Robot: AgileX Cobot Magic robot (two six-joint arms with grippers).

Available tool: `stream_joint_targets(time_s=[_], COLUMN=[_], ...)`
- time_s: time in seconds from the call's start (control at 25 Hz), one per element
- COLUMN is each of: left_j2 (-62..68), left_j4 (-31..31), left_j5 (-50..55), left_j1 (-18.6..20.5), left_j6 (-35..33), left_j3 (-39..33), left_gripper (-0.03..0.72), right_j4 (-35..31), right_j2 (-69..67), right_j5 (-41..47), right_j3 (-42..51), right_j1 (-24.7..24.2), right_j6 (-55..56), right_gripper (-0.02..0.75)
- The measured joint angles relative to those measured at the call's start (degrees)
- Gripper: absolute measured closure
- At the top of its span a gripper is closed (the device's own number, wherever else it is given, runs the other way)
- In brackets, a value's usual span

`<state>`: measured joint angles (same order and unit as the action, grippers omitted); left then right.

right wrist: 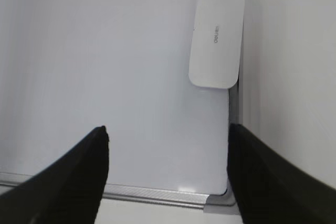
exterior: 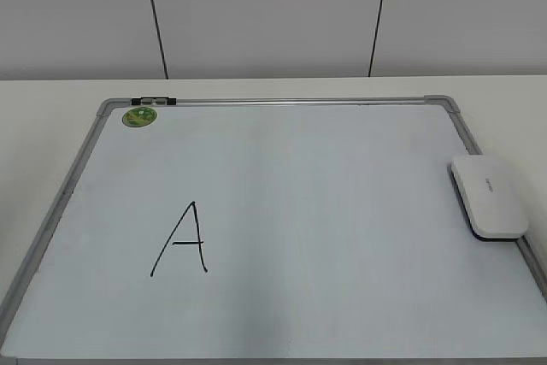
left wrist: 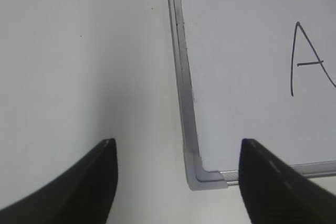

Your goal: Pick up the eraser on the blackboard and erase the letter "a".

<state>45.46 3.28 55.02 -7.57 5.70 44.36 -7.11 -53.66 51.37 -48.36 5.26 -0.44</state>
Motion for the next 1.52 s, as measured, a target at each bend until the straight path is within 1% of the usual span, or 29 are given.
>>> stream_joint_targets(time_s=[0.2,0.32,0.48,0.72,0.88,1.04,1.36,1.4,1.52], left_j2=[-11.18,-18.16,-26.25,-34.45,-36.69,-37.0,-37.0,-37.0,-37.0], left_j4=[0.53,1.72,2.57,3.36,3.36,3.36,3.36,3.36,3.36], left_j5=[1.23,3.19,5.6,8.56,9.26,9.02,8.66,8.66,8.66], left_j1=[-3.0,-4.31,-4.89,-4.91,-4.91,-4.91,-4.91,-4.91,-4.91], left_j6=[0.0,0.0,0.0,0.0,0.0,0.0,0.0,0.0,0.0], left_j3=[-6.19,-8.52,-9.27,-11.07,-13.93,-14.4,-15.04,-15.04,-15.04], left_gripper=[0.163,0.163,0.168,0.175,0.19,0.194,0.196,0.2,0.21], right_j4=[-1.66,-1.77,-2.0,-1.71,1.71,3.84,4.68,6.06,7.42], right_j2=[9.74,14.58,21.92,35.17,40.23,43.32,43.67,43.67,43.67], right_j5=[0.5,2.52,5.96,13.27,14.91,15.56,14.46,14.25,14.25], right_j3=[9.13,12.03,13.18,13.43,14.54,18.41,20.32,20.32,20.32], right_j1=[0.0,0.4,0.52,0.52,0.52,0.52,0.52,0.52,0.52], right_j6=[-0.38,-0.84,-2.24,-6.03,-6.7,-6.79,-5.0,-2.69,-0.97], right_gripper=[0.216,0.217,0.217,0.217,0.217,0.218,0.217,0.218,0.217])
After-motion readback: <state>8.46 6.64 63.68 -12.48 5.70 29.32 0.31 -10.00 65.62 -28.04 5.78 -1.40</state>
